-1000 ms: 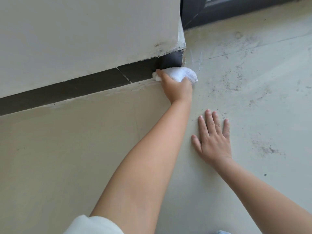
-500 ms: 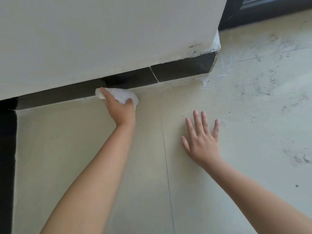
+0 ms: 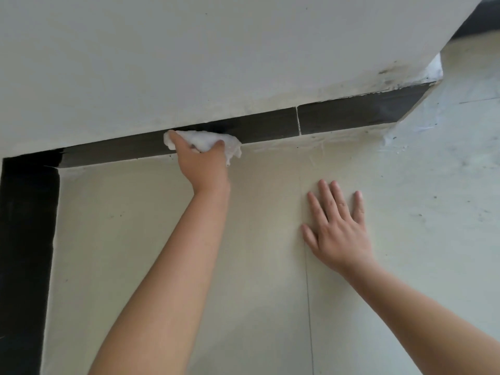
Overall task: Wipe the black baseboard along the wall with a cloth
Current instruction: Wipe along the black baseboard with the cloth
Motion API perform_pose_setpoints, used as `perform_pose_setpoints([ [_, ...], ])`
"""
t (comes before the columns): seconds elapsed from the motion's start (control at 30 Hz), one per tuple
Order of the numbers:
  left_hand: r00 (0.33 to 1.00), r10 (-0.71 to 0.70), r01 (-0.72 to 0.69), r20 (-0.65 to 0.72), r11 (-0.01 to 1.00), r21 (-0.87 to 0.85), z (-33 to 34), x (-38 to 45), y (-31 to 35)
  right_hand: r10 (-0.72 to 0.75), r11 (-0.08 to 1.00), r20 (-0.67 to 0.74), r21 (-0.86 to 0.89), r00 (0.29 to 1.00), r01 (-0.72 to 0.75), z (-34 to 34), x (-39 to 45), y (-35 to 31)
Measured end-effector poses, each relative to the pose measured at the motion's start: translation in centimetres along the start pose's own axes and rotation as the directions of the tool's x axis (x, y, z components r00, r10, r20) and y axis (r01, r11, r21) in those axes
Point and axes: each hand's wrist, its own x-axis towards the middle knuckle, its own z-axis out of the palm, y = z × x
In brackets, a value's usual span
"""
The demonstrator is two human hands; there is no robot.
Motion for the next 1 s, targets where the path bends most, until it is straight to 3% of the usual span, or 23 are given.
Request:
perform_pose_setpoints([
  [0.2,0.999,-0.005,0.003,-0.053,0.999,-0.047,0.2,0.4,0.7,-0.006,1.0,-0.006,-0.008,1.0,0.006,0.0,0.1,0.0],
  [0.33,0.973,-0.21,0.178,-0.097,0.948,-0.265,-0.3,2.4,0.5,0.003,1.0,0.005,-0.019,1.0,-0.003,0.0,0.2,-0.1],
  [0.4,0.963,-0.236,0.181,-0.133,0.926,-0.331,-0.7,3.2,0.3,0.008,1.0,0.001,-0.023,1.0,-0.008,-0.1,0.2,-0.1],
  [0.5,0.99,-0.025,0.006,-0.137,0.991,-0.133,0.0,1.3,-0.1,0.006,1.0,0.006,-0.022,1.0,-0.006,-0.3,0.2,-0.1],
  [0.63,0.995,0.094,-0.093,0.024,0.994,-0.052,3.1,-3.4,-0.7,-0.008,1.0,0.0,-0.018,1.0,0.008,-0.3,0.2,-0.1],
  [0.73,0.993,0.102,-0.101,0.062,0.995,-0.025,4.3,-4.6,-1.5,-0.008,1.0,0.001,-0.008,1.0,0.009,-0.3,0.1,-0.1],
  [0.9,0.995,0.038,-0.036,-0.093,0.999,0.021,2.5,-0.8,-1.9,-0.005,1.0,0.021,0.002,1.0,0.005,-0.4,0.0,0.0],
  [1.0,0.996,0.043,-0.039,-0.078,0.997,0.062,1.3,0.3,-2.3,-0.006,1.0,0.033,-0.004,0.999,0.006,-0.4,0.1,0.0],
])
